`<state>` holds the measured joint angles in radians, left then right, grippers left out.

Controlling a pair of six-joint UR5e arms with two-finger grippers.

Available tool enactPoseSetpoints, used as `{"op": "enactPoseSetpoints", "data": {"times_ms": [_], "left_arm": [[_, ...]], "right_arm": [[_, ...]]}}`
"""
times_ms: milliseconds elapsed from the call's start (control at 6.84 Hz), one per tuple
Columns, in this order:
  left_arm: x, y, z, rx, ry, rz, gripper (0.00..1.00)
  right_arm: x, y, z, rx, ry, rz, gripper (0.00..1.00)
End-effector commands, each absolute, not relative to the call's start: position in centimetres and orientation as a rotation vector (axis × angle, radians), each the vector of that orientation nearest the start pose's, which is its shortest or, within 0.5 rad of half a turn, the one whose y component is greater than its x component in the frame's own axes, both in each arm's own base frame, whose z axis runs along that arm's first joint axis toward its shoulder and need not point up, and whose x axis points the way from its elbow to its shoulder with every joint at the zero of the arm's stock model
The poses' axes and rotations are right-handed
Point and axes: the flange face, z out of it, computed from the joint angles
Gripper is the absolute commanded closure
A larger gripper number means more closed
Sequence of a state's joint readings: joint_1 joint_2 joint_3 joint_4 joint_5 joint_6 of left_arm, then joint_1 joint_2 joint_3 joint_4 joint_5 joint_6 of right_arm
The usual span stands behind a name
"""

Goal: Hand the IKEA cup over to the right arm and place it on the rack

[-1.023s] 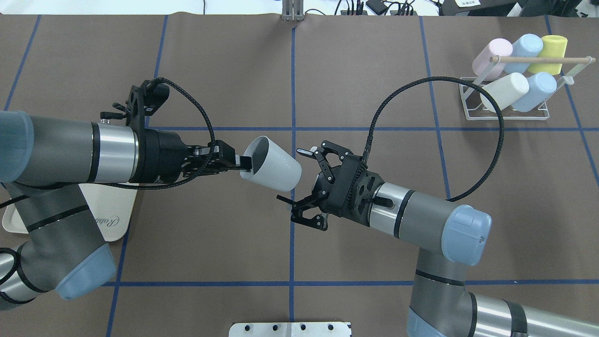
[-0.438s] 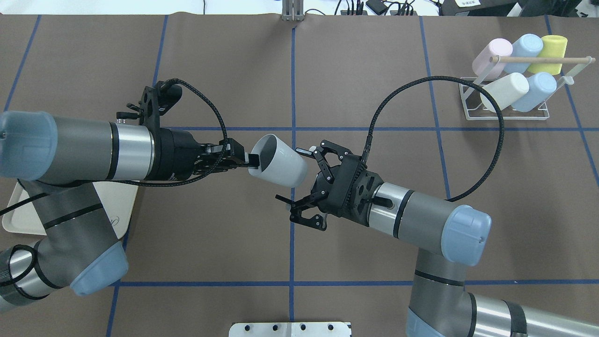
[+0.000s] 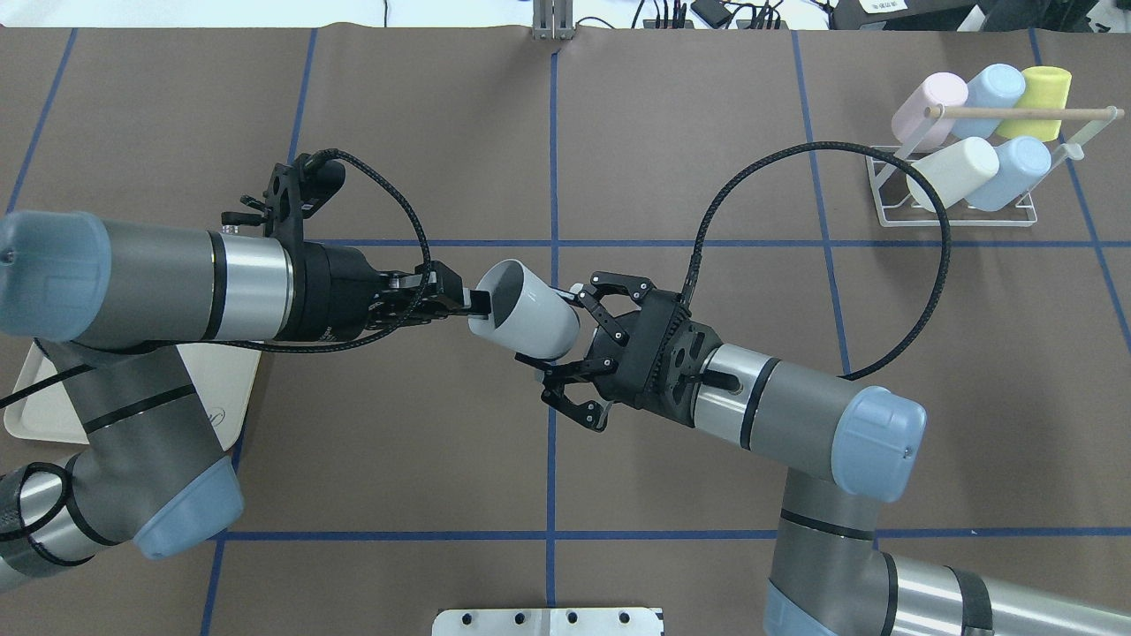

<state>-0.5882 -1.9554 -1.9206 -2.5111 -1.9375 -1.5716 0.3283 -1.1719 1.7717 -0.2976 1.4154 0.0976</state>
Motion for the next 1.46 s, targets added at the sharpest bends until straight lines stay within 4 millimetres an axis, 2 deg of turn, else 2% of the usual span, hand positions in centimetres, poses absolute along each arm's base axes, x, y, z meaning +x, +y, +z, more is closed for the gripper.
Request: {"op": "enactPoseSetpoints", "data": {"times_ms": [0, 146, 292, 438, 731, 877, 1023, 1169, 1315], "left_arm": [[38.8, -37.6, 18.3, 0.219, 1.66, -0.132, 0.76], [38.6, -37.6, 18.3, 0.228, 1.662, -0.134, 0.01], [38.1, -37.7, 18.4, 0.235, 1.661, -0.138, 0.0], [37.7, -38.1, 18.5, 0.248, 1.656, -0.141, 0.0], [36.9, -38.3, 21.6, 0.322, 1.588, -0.086, 0.0], [36.1, -38.7, 23.0, 0.343, 1.559, -0.082, 0.0], [35.9, -38.7, 23.3, 0.347, 1.553, -0.085, 0.0], [35.9, -38.7, 23.4, 0.346, 1.551, -0.086, 0.0], [35.6, -38.7, 24.4, 0.346, 1.533, -0.09, 0.0]], "right_arm": [[-47.6, -31.9, 20.8, 1.573, -1.093, -0.621, 0.69], [-47.7, -31.7, 20.9, 1.573, -1.087, -0.612, 0.72], [-47.8, -31.8, 21.1, 1.571, -1.08, -0.611, 0.74], [-47.7, -31.9, 21.4, 1.571, -1.072, -0.609, 0.8], [-46.9, -33.3, 21.4, 1.579, -1.026, -0.579, 1.0], [-46.3, -35.1, 22.4, 1.554, -0.962, -0.582, 1.0], [-45.8, -36.6, 23.4, 1.514, -0.892, -0.592, 1.0], [-44.0, -39.2, 25.9, 1.454, -0.785, -0.597, 1.0], [-41.5, -42.2, 28.4, 1.402, -0.67, -0.599, 1.0]]}}
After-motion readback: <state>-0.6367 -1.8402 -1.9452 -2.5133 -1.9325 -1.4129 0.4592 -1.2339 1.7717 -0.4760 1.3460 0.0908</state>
